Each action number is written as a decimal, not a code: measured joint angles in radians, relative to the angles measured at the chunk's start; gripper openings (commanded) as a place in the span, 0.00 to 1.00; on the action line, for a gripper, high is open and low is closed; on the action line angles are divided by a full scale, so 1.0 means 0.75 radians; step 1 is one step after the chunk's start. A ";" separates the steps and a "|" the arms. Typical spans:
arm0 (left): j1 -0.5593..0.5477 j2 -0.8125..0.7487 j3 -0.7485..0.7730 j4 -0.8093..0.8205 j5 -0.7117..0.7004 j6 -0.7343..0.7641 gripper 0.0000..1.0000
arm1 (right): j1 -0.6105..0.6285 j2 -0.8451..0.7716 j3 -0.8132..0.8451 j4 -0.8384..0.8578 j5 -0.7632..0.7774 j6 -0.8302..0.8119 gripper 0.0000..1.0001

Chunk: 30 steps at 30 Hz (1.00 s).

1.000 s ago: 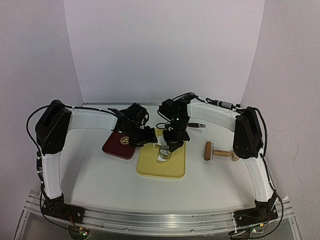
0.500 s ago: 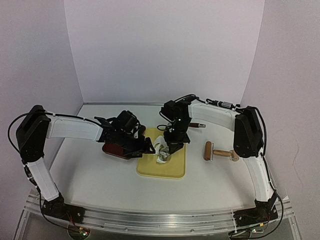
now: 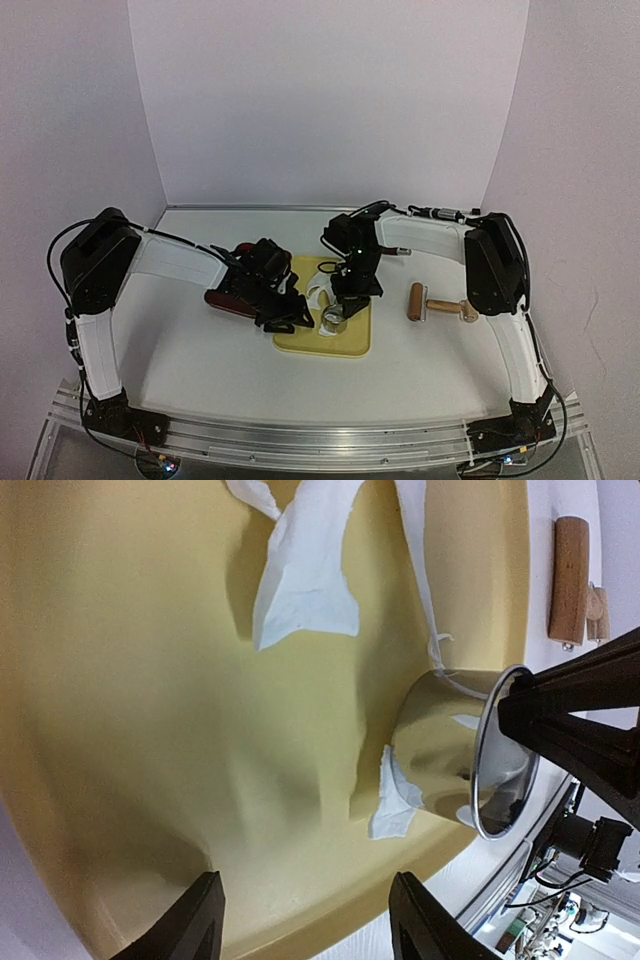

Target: Roll out the dumpling wrappers from the dough

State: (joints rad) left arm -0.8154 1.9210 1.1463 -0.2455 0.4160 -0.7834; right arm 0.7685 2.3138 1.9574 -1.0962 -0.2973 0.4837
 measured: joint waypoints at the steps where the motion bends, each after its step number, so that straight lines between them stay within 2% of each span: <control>1: 0.000 0.008 0.007 0.000 0.004 0.001 0.56 | 0.000 0.000 -0.007 0.007 0.004 0.000 0.02; 15: 0.000 0.106 0.122 -0.001 0.050 0.013 0.51 | 0.001 0.000 -0.033 0.054 0.030 -0.003 0.01; 30: -0.004 0.164 0.165 0.005 0.116 0.014 0.38 | 0.008 -0.025 -0.101 0.106 0.086 -0.034 0.00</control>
State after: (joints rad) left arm -0.8185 2.0438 1.2701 -0.2417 0.5030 -0.7727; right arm 0.7742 2.2948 1.8816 -1.0168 -0.2329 0.4583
